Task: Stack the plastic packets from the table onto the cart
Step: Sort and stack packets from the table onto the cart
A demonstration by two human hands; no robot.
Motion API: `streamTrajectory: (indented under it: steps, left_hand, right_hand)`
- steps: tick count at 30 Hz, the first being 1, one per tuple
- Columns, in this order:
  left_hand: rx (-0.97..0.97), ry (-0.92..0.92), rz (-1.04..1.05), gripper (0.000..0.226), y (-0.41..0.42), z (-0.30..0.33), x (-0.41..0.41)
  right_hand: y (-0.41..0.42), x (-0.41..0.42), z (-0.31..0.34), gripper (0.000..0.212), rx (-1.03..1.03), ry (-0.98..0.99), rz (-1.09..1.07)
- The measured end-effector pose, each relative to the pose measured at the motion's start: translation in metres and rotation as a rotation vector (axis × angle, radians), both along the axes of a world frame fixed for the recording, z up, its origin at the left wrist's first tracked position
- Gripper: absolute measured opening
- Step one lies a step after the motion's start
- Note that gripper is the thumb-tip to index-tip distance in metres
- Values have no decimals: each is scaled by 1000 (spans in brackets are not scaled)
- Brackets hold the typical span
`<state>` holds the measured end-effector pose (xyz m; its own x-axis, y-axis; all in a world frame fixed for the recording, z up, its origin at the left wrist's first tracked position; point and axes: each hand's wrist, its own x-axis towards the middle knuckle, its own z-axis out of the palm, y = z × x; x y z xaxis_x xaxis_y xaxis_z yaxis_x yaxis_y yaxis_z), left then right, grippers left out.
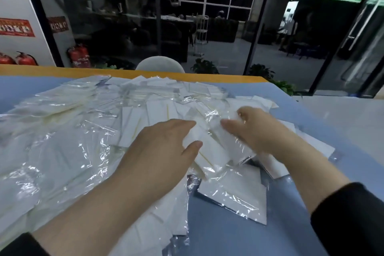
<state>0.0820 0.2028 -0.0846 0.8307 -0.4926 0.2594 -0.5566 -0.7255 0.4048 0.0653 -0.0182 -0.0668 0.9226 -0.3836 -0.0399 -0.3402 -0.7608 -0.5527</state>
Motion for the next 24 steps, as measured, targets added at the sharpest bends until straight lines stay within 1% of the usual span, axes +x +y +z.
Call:
streamTrajectory:
  steps: [1, 3, 5, 8, 11, 14, 15, 17, 18, 19, 20, 22, 24]
  left_hand:
    - [29, -11, 0, 53, 0, 1, 0]
    - [56, -28, 4, 55, -1, 2, 2]
    - [80, -43, 14, 59, -1, -1, 4]
    - [156, -81, 42, 68, -2, -9, 8]
    - [233, -85, 72, 71, -4, -14, 12]
    - [238, -96, 81, 60, -6, -12, 11]
    - [224, -102, 81, 55, -6, -12, 11]
    - [201, -115, 80, 46, -6, -12, 11]
    - [181, -126, 82, 44, -6, -12, 11]
    - [144, -138, 82, 41, -5, -11, 10]
    - [88, -143, 77, 39, -5, -10, 10]
    - [-103, -134, 70, 36, -4, -6, 7]
    - [-360, -78, 69, 35, -3, -2, 4]
  right_hand:
    - [1, 2, -8, 48, -43, 31, 17]
    - [2, 3, -16, 59, -46, -19, 21]
    - [3, 3, -17, 59, -29, -73, 27]
    - [3, 2, -22, 56, -73, -100, 81]
    - [3, 2, -22, 54, 29, -201, 90]
    - [2, -1, -18, 55, 111, -259, 112]
    - [3, -2, -17, 49, 128, -262, 111]
    - [4, -3, -15, 24, 144, -258, 90]
    - [4, -3, -14, 13, 138, -253, 81]
    - [3, -4, -13, 8, 122, -246, 77]
    - [3, -5, -12, 8, 108, -242, 79]
    - [4, -6, -9, 9, 76, -242, 76]
    - [6, -8, -6, 8, 6, -250, 57]
